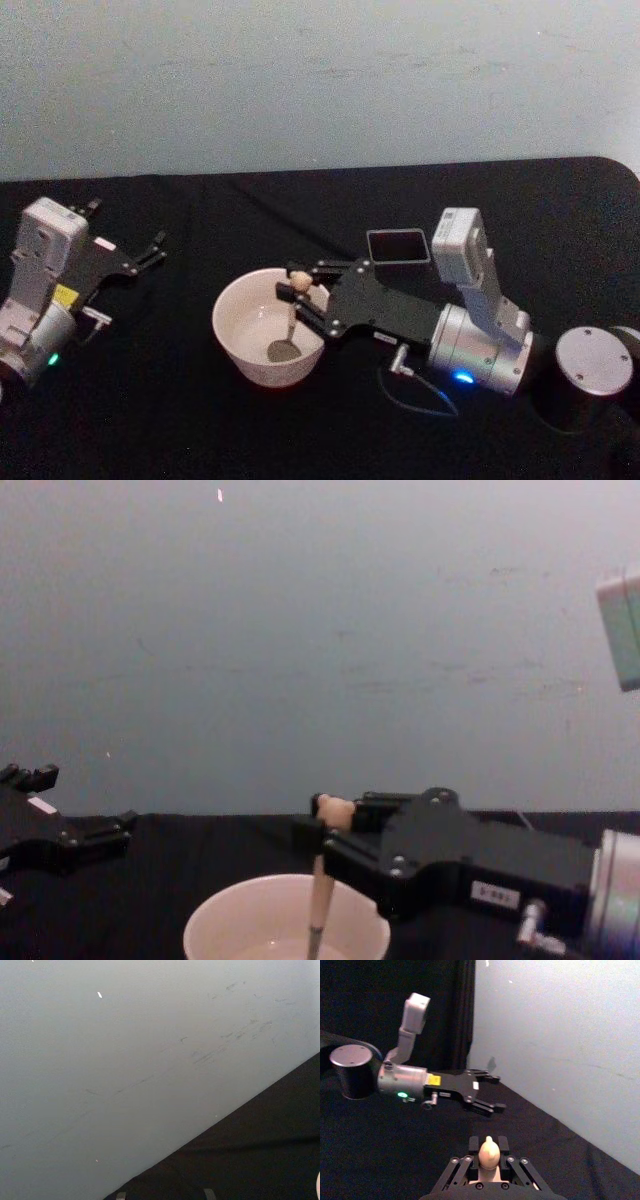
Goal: Pick up the stirring spoon with one hand, stir inside the cup, then place it back in its original position.
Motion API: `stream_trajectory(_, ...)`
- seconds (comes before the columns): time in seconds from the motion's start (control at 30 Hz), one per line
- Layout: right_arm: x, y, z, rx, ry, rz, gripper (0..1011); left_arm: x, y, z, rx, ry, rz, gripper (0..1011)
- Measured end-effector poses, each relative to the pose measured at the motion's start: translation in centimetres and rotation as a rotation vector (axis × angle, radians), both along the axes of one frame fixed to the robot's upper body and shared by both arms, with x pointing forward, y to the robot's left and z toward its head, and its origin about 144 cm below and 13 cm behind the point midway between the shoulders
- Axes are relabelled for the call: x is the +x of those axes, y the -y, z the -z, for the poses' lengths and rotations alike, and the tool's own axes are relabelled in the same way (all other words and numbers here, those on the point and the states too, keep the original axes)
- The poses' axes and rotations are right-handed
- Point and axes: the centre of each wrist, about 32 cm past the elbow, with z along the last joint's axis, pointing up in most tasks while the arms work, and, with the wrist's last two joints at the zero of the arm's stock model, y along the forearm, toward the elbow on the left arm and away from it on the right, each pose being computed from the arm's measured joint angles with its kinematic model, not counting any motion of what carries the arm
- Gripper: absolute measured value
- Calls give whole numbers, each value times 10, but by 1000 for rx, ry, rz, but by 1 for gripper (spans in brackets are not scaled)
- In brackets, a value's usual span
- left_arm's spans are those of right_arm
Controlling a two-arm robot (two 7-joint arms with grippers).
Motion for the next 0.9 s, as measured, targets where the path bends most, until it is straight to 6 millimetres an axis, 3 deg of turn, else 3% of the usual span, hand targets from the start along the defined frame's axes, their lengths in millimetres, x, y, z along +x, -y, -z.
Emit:
stream_trajectory(0.2,1,-12,1,3,-3,-22,214,0,0,0,0,0,0,1002)
stream_trajectory(0.43,15,-27,1,2,5,14,214,0,0,0,0,0,0,1001)
stream_trajectory(0.9,31,-26,1,-3,17,87,214,0,0,0,0,0,0,1001)
